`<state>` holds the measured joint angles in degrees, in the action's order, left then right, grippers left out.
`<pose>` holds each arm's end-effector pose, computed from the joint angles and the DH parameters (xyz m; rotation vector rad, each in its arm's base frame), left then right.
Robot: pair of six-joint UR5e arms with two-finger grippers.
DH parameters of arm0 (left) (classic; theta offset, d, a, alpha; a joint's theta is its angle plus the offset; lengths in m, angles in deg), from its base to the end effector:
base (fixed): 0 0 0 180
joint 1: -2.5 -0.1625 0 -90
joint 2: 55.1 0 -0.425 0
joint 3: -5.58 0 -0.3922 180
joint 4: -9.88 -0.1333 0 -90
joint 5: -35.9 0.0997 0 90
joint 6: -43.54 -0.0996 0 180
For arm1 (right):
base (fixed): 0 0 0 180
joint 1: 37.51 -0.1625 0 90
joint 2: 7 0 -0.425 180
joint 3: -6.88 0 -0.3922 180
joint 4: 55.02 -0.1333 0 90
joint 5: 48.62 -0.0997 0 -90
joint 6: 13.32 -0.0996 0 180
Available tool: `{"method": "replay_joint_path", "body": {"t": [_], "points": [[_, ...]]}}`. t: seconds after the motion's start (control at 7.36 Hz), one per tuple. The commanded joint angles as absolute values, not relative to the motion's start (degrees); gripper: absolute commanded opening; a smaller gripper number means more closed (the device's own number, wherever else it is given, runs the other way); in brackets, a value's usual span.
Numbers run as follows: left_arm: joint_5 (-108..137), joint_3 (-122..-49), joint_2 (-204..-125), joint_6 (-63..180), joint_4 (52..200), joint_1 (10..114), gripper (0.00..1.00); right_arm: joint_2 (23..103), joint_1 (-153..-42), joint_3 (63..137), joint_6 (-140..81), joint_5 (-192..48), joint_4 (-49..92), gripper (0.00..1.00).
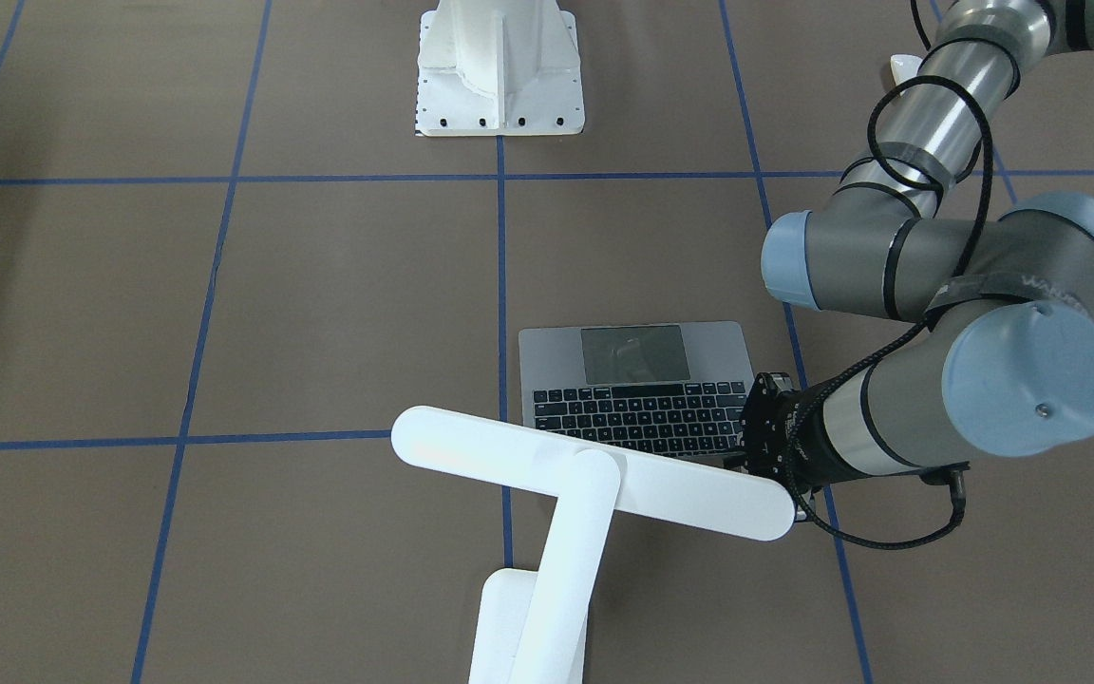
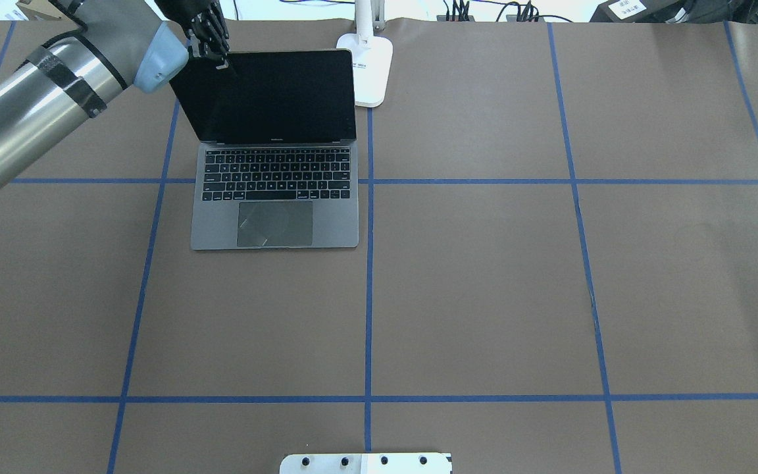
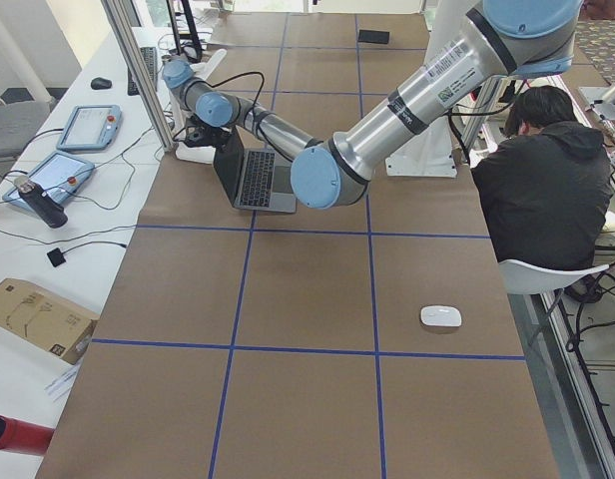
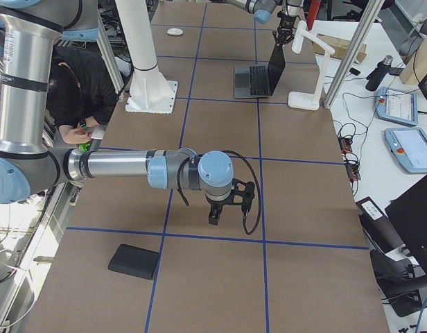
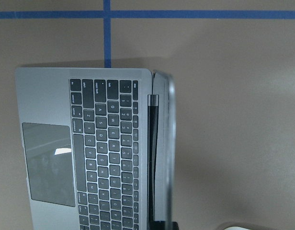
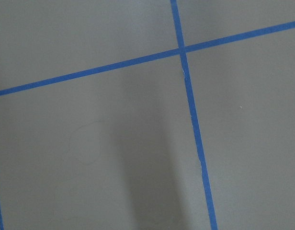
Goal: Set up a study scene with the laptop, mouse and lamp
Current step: 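Open the left gripper off the laptop lid and lift away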
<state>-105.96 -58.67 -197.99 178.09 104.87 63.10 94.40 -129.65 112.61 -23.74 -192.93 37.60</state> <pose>0.3473 -0.7284 0.2391 -0.8764 0.7012 -1.4083 0.0676 -0.4062 0.6046 -0.0410 -0.9489 0.1884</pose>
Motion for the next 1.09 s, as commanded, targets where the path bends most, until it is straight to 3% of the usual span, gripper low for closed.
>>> {"method": "replay_joint_path", "body": {"t": [0.0,0.14,0.27,0.54,0.95], "points": [[-105.96,-58.75,-197.83,177.67,105.50,63.06,0.78,94.25,-129.62,112.52,-23.69,-192.93,37.62,0.99],[-105.96,-58.84,-197.74,177.40,105.50,63.06,0.94,94.25,-129.71,112.61,-23.69,-192.93,37.62,0.99],[-105.44,-58.93,-197.74,177.32,105.42,63.06,1.00,94.25,-129.62,112.61,-23.69,-192.93,37.62,0.99],[-102.29,-60.58,-197.39,177.31,105.07,63.67,1.00,94.07,-129.62,112.79,-23.69,-192.93,37.44,0.99],[-101.65,-72.60,-190.82,176.53,105.15,67.70,1.00,94.07,-129.45,115.58,-23.61,-192.85,37.35,0.99]]}}
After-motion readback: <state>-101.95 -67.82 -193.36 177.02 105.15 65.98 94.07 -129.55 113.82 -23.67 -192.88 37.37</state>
